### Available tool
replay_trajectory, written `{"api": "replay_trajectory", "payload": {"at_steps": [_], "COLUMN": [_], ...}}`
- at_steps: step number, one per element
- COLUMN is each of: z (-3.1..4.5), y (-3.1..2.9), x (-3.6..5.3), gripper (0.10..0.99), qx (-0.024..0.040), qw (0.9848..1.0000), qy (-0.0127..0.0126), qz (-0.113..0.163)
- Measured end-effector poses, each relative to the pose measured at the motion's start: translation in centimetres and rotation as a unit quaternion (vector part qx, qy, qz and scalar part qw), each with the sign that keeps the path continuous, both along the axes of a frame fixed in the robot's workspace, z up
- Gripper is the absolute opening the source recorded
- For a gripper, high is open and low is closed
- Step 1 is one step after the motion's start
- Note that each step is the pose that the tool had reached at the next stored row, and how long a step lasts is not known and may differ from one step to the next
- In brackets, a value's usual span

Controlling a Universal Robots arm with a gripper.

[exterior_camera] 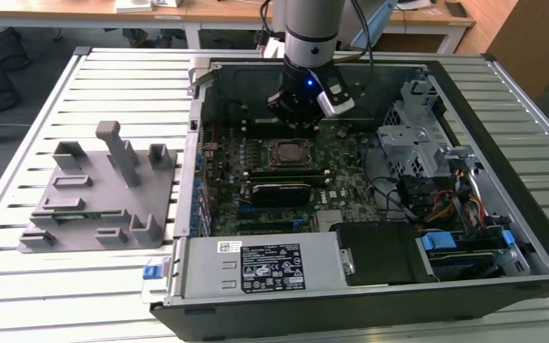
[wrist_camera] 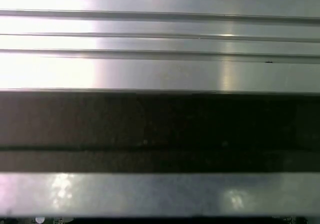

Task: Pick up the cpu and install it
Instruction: 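Install the second cpu locking lever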

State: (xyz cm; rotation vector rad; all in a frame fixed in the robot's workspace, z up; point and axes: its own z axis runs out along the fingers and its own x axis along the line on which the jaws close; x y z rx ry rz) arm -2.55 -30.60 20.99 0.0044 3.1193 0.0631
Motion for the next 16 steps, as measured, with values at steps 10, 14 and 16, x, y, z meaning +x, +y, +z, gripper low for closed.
{"api": "replay_trajectory", "payload": {"at_steps": [10, 14, 16], "z": [0.00, 0.00, 0.00], "y": [-0.31, -0.44, -0.52], "x": [0.00, 0.00, 0.00], "gripper": [0.110, 0.110, 0.110], "qx": [0.0000, 0.0000, 0.0000], "qw": [1.0000, 1.0000, 1.0000], "qy": [0.0000, 0.0000, 0.0000], "qz": [0.000, 0.000, 0.000]}}
